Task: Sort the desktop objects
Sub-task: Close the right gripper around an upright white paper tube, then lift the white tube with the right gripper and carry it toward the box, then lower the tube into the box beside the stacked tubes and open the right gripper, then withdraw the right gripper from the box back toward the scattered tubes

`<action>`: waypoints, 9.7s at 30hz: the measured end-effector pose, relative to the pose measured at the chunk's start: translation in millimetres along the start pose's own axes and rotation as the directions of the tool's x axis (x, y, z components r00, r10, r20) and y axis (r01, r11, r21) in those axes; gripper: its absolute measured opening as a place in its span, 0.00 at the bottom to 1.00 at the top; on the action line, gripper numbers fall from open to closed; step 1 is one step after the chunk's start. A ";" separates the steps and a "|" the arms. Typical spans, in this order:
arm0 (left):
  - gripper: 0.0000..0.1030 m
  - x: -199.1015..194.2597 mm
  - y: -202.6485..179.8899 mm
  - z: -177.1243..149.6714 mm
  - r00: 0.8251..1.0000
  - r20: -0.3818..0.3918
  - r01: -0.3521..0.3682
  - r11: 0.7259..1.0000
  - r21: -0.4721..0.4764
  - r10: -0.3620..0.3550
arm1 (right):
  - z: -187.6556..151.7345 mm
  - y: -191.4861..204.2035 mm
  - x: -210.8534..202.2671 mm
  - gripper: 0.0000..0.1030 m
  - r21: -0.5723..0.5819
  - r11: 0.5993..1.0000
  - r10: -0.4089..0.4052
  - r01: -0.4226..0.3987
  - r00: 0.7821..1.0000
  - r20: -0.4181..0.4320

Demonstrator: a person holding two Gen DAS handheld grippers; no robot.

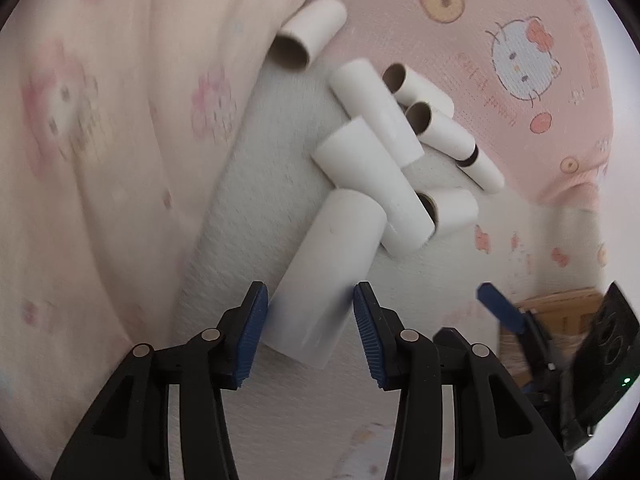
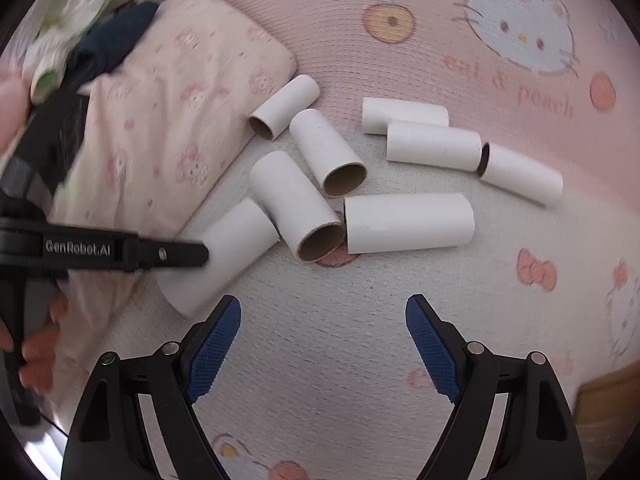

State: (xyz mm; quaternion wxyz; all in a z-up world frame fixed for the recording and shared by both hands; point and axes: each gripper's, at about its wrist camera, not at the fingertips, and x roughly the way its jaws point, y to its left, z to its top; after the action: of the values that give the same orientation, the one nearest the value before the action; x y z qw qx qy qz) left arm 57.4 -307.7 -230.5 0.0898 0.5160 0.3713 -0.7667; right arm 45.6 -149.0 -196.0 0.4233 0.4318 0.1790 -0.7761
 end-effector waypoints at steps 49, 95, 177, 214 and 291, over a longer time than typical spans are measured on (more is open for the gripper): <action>0.45 46.6 -38.6 -18.9 0.976 -0.046 0.206 0.973 -0.107 -0.211 | -32.1 -24.5 1.5 0.40 0.110 0.979 0.188 -0.170 0.966 -0.177; 0.46 -14.4 -182.5 -40.1 0.954 -0.001 0.287 0.917 0.278 -0.298 | -14.4 -60.6 -104.7 0.39 0.087 0.996 0.021 -0.028 0.996 0.086; 0.18 -20.1 -429.5 -104.5 0.966 -0.122 0.232 0.555 0.799 -0.228 | -59.8 -265.3 -165.2 0.39 0.248 0.941 -0.071 0.228 0.855 -0.514; 0.20 -15.0 -423.7 -107.9 0.973 -0.088 0.196 0.562 0.803 -0.214 | -67.2 -273.5 -192.9 0.39 0.340 0.896 -0.123 0.285 0.896 -0.426; 0.53 3.4 -120.8 -4.5 0.996 0.072 0.036 0.967 0.253 -0.056 | -9.1 -69.0 -62.5 0.64 0.128 0.988 -0.099 0.090 0.993 0.062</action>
State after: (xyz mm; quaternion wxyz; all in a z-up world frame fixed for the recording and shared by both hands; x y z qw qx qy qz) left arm -3.8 -218.3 -176.8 0.0206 0.4839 0.2793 -0.8291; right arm 11.0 -71.9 -155.8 0.3639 0.4216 0.1357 -0.8194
